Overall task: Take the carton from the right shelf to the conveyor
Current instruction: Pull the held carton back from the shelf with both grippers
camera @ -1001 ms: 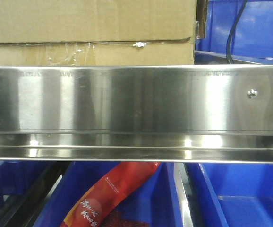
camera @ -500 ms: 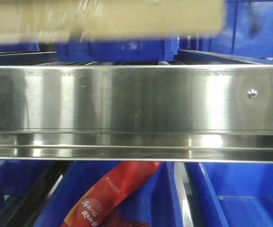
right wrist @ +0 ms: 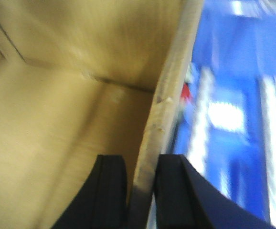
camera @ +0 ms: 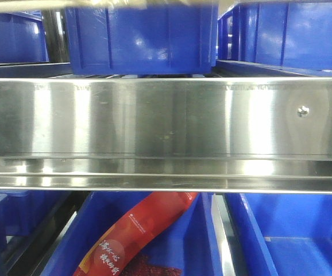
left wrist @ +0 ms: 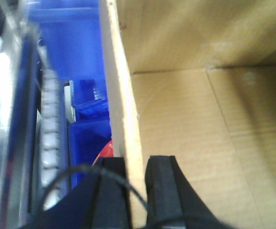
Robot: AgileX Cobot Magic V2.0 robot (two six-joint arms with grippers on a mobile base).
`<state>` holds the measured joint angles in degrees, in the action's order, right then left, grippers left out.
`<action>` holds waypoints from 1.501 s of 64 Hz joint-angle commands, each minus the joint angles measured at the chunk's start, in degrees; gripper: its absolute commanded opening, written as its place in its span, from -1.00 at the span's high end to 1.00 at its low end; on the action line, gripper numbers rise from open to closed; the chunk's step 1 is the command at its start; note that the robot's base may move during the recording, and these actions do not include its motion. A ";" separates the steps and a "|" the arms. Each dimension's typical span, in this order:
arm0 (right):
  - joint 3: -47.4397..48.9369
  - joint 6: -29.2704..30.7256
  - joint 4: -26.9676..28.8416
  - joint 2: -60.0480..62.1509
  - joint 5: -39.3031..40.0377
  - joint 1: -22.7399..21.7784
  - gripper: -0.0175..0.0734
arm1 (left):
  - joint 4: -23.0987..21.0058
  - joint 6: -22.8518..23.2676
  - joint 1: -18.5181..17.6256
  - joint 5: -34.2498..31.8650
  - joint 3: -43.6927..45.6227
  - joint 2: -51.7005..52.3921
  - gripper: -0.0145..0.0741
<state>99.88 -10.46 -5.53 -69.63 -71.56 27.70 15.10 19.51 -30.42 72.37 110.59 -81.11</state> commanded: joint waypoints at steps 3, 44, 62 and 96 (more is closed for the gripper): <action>-6.57 1.54 3.08 5.55 2.28 -0.06 0.77 | 2.80 3.66 -6.60 -2.41 -2.67 2.40 0.71; -10.23 1.54 7.20 6.74 9.70 -0.06 0.77 | 2.58 6.44 -9.72 -2.41 -9.63 8.14 0.71; -10.23 1.54 7.20 6.74 9.18 -0.06 0.77 | 2.47 6.44 -9.72 -2.41 -9.63 8.13 0.71; -10.23 1.54 7.20 6.74 9.18 -0.06 0.77 | 2.57 6.44 -9.72 -2.41 -9.63 8.13 0.71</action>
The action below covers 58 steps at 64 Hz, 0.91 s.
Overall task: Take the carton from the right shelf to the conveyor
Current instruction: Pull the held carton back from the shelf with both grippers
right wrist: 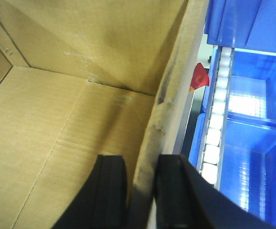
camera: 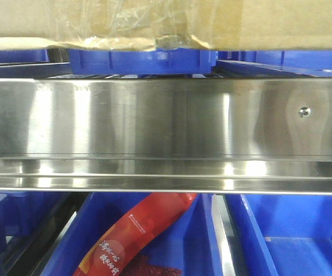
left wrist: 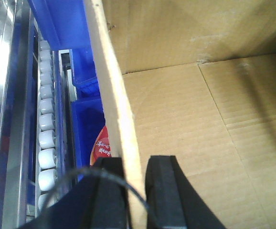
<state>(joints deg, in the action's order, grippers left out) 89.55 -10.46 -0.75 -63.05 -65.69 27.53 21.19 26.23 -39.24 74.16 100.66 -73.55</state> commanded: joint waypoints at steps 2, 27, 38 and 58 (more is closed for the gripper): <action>0.10 1.54 2.42 0.17 3.31 0.11 0.77 | -3.52 -0.28 -0.90 -4.20 0.30 0.57 0.71; 0.10 1.54 2.42 0.17 3.31 0.11 0.77 | -3.52 -0.28 -0.90 -4.20 0.30 0.57 0.71; 0.10 1.54 2.42 0.17 3.31 0.11 0.77 | -3.52 -0.28 -0.90 -4.20 0.30 0.57 0.71; 0.10 1.54 2.42 0.17 3.31 0.11 0.77 | -3.52 -0.28 -0.90 -4.72 0.30 0.57 0.71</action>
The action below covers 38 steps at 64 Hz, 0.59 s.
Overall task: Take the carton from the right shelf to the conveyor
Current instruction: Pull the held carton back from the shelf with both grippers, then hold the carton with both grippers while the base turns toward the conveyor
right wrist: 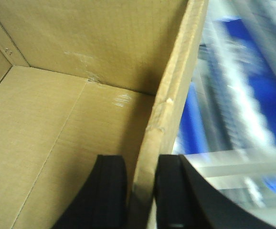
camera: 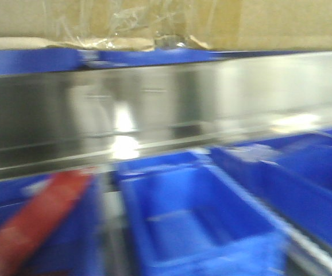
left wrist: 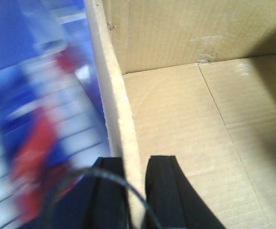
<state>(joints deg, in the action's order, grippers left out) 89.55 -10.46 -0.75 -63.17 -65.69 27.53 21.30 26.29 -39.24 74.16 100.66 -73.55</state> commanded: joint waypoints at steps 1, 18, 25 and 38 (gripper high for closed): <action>0.10 1.54 2.42 0.29 3.31 0.11 0.77 | -3.63 -0.34 -0.90 -4.72 0.30 0.57 0.71; 0.10 1.54 2.42 0.29 3.31 0.11 0.77 | -2.98 -0.34 -0.90 -4.73 0.30 0.57 0.71; 0.10 1.54 2.42 0.29 3.31 0.11 0.77 | -2.98 -0.34 -0.90 -4.73 0.30 0.57 0.71; 0.10 1.54 2.42 0.29 3.31 0.11 0.77 | -2.87 -0.34 -0.90 -4.73 0.30 0.57 0.71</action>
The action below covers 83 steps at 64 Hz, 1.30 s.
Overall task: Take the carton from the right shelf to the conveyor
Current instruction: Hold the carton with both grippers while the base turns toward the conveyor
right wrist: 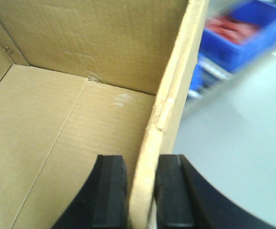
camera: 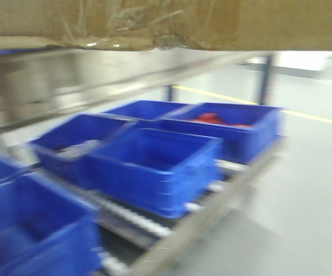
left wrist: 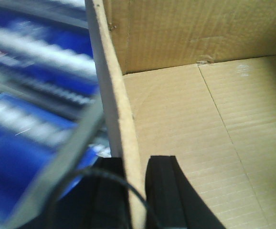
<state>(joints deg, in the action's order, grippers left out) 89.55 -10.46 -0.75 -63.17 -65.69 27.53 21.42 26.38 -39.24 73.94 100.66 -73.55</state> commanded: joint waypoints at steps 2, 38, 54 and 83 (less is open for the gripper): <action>0.10 1.54 2.42 0.29 3.31 0.11 0.77 | -2.99 -0.44 -0.90 -4.51 0.30 0.57 0.71; 0.10 1.54 2.42 0.29 3.31 0.11 0.77 | -2.99 -0.44 -0.90 -4.51 0.30 0.57 0.71; 0.10 1.54 2.42 0.29 3.31 0.11 0.77 | -2.99 -0.44 -0.90 -4.51 0.30 0.57 0.71; 0.10 1.54 2.42 0.29 3.31 0.11 0.77 | -2.89 -0.44 -0.90 -4.51 0.30 0.57 0.71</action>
<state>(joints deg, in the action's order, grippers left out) 89.55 -10.46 -0.75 -63.17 -65.69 27.53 21.42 26.38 -39.24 73.84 100.66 -73.55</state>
